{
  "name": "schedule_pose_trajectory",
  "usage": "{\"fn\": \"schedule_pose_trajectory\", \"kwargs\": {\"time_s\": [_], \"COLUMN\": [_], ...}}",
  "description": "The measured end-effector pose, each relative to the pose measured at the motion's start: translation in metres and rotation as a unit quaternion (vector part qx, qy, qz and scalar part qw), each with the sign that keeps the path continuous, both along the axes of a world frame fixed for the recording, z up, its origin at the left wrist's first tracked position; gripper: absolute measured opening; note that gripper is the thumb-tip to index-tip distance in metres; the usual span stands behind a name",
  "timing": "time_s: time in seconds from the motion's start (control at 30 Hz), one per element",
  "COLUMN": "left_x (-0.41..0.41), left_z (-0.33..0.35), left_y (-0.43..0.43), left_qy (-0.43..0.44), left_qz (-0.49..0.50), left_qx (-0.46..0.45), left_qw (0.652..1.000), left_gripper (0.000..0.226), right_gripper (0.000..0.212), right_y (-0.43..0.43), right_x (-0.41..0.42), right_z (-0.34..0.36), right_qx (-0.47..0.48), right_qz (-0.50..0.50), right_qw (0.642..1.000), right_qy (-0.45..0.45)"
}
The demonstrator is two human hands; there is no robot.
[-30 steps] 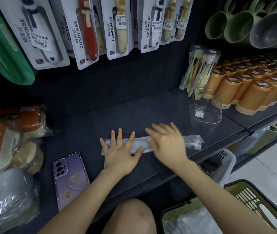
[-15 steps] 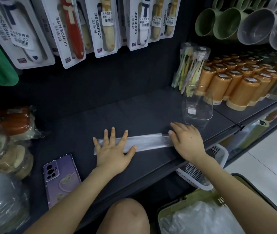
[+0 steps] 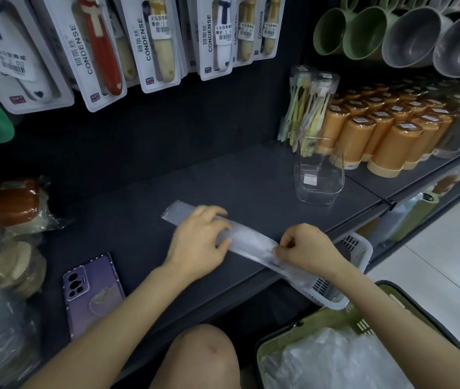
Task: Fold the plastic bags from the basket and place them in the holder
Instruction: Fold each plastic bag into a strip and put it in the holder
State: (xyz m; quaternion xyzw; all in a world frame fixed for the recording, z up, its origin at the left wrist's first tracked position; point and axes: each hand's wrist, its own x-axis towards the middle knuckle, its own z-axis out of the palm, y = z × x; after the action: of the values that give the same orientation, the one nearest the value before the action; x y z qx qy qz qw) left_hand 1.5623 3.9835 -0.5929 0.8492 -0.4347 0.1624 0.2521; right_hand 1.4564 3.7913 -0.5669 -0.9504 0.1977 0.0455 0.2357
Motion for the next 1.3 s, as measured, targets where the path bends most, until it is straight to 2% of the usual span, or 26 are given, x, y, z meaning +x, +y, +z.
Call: {"fn": "schedule_pose_trajectory", "kwargs": {"time_s": [0.03, 0.1, 0.2, 0.27, 0.37, 0.4, 0.47, 0.53, 0.57, 0.6, 0.63, 0.67, 0.7, 0.77, 0.87, 0.97, 1.1, 1.3], "left_x": [-0.011, -0.027, -0.032, -0.032, -0.036, -0.037, -0.036, -0.030, -0.027, -0.023, -0.019, -0.016, -0.013, -0.011, -0.010, -0.010, -0.010, -0.004], "left_z": [-0.001, -0.008, -0.017, -0.019, -0.019, -0.017, -0.009, 0.000, 0.004, 0.007, 0.010, 0.011, 0.011, 0.012, 0.014, 0.013, 0.013, 0.016], "left_y": [-0.003, -0.006, -0.008, -0.010, -0.016, -0.019, -0.023, -0.024, -0.024, -0.023, -0.021, -0.020, -0.018, -0.016, -0.013, -0.010, -0.008, -0.006], "left_qy": [0.059, 0.167, 0.166, 0.158, 0.154, 0.177, 0.283, 0.409, 0.467, 0.517, 0.552, 0.572, 0.579, 0.581, 0.586, 0.603, 0.613, 0.657], "left_qz": [-0.034, -0.070, -0.082, -0.075, -0.035, -0.012, 0.041, 0.084, 0.101, 0.111, 0.117, 0.119, 0.118, 0.107, 0.075, 0.043, 0.034, 0.059], "left_qx": [-0.012, -0.008, 0.016, 0.008, -0.042, -0.075, -0.152, -0.223, -0.256, -0.283, -0.296, -0.296, -0.291, -0.286, -0.285, -0.292, -0.286, -0.288], "left_qw": [0.998, 0.983, 0.983, 0.985, 0.987, 0.981, 0.946, 0.881, 0.840, 0.800, 0.771, 0.756, 0.753, 0.755, 0.754, 0.742, 0.736, 0.695], "left_gripper": [0.020, 0.031, 0.052, 0.051, 0.030, 0.022, 0.013, 0.023, 0.025, 0.023, 0.021, 0.018, 0.016, 0.012, 0.013, 0.018, 0.026, 0.034], "right_gripper": [0.032, 0.030, 0.026, 0.027, 0.019, 0.016, 0.015, 0.026, 0.029, 0.031, 0.032, 0.033, 0.034, 0.033, 0.026, 0.020, 0.016, 0.016], "right_y": [0.002, 0.005, 0.007, 0.008, 0.009, 0.010, 0.011, 0.008, 0.007, 0.008, 0.011, 0.016, 0.021, 0.032, 0.042, 0.046, 0.048, 0.042], "right_x": [-0.003, -0.009, -0.013, -0.011, -0.002, 0.002, 0.010, 0.021, 0.026, 0.030, 0.033, 0.036, 0.039, 0.043, 0.044, 0.044, 0.038, 0.035], "right_z": [0.000, 0.004, 0.009, 0.014, 0.028, 0.033, 0.045, 0.050, 0.050, 0.047, 0.043, 0.037, 0.029, 0.015, 0.006, 0.004, 0.002, -0.002], "right_qx": [0.032, 0.125, 0.312, 0.439, 0.600, 0.646, 0.711, 0.737, 0.725, 0.683, 0.613, 0.530, 0.456, 0.365, 0.327, 0.364, 0.435, 0.393], "right_qz": [0.001, -0.019, -0.112, -0.158, -0.193, -0.197, -0.200, -0.205, -0.205, -0.202, -0.189, -0.168, -0.143, -0.098, -0.093, -0.109, -0.101, -0.077], "right_qw": [0.999, 0.992, 0.943, 0.884, 0.776, 0.738, 0.673, 0.635, 0.645, 0.689, 0.757, 0.824, 0.873, 0.923, 0.936, 0.912, 0.880, 0.912], "right_qy": [-0.004, -0.005, -0.016, -0.027, -0.011, -0.008, -0.041, -0.105, -0.128, -0.137, -0.129, -0.111, -0.093, -0.064, -0.089, -0.153, -0.159, -0.092]}}
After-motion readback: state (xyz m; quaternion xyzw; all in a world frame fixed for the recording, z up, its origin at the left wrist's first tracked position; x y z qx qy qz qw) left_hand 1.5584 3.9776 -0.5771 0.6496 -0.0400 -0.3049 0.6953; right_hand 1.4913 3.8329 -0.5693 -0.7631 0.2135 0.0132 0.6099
